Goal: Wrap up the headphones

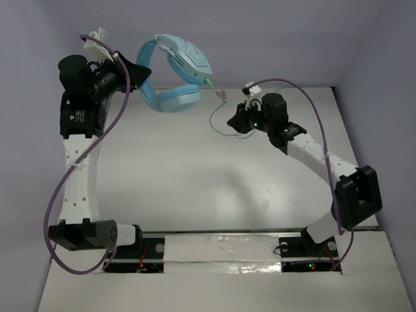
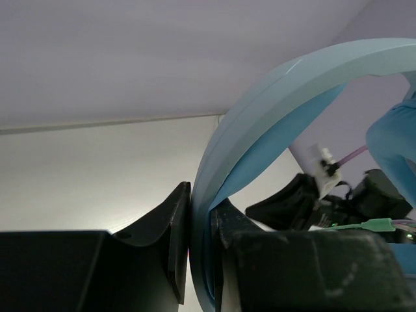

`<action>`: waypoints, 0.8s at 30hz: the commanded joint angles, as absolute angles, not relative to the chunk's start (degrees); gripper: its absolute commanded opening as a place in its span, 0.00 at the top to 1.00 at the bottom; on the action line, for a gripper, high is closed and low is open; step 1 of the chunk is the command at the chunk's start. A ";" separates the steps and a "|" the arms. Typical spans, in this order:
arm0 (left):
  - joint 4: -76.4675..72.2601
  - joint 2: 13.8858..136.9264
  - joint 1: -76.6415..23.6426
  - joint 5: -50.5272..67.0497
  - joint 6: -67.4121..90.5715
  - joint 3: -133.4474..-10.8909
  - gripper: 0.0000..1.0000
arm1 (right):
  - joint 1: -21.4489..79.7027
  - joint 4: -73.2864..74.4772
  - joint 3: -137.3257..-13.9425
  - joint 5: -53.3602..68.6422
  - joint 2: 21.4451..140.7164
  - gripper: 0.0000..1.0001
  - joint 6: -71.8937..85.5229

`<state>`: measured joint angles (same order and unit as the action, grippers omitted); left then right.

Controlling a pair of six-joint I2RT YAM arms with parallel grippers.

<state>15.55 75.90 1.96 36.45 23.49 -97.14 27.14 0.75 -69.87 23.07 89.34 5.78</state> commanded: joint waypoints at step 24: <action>10.98 77.96 2.02 34.98 30.50 -105.99 1.00 | 24.96 7.82 -60.21 23.55 71.02 0.14 -1.32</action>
<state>15.51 79.07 1.98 33.58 27.18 -101.03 24.29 6.70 -58.43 21.21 72.27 1.87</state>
